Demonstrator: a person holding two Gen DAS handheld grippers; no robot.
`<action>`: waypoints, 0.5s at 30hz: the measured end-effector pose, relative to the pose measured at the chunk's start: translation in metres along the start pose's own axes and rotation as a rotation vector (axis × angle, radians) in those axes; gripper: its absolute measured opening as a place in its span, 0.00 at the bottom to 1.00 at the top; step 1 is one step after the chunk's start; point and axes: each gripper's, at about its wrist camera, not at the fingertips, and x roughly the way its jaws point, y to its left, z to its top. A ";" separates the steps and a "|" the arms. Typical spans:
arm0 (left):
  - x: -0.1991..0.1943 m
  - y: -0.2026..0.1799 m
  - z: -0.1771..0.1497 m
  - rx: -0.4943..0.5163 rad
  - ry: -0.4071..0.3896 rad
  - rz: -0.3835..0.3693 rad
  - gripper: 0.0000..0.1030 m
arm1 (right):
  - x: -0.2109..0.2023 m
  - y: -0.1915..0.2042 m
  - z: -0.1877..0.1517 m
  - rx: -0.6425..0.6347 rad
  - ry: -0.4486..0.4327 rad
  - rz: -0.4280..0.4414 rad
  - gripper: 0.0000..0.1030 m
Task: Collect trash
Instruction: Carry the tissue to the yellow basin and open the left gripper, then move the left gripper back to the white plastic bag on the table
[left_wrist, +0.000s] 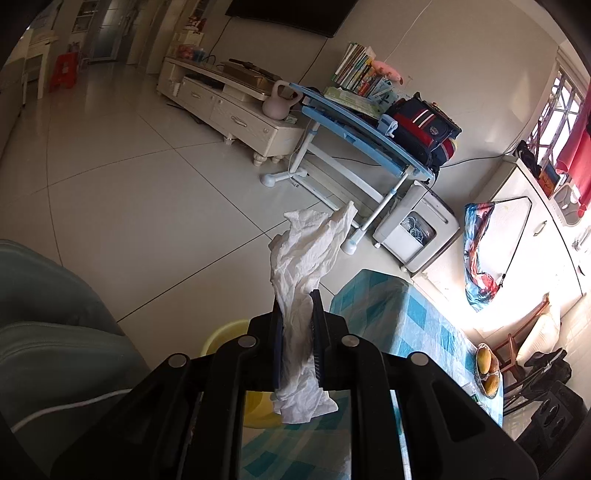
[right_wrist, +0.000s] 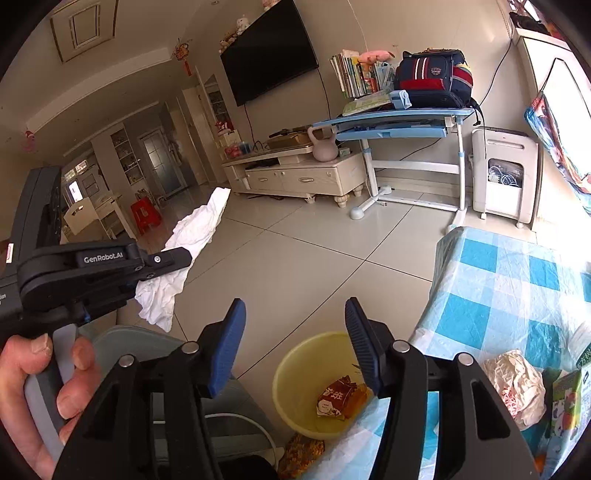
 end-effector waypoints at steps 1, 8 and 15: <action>0.003 -0.004 -0.002 0.017 0.012 0.007 0.12 | -0.009 -0.002 -0.007 0.001 0.003 -0.003 0.56; 0.045 -0.026 -0.021 0.128 0.198 0.075 0.16 | -0.070 -0.011 -0.048 0.011 0.012 -0.033 0.60; 0.062 -0.040 -0.035 0.202 0.213 0.164 0.61 | -0.130 -0.016 -0.077 -0.007 0.010 -0.083 0.61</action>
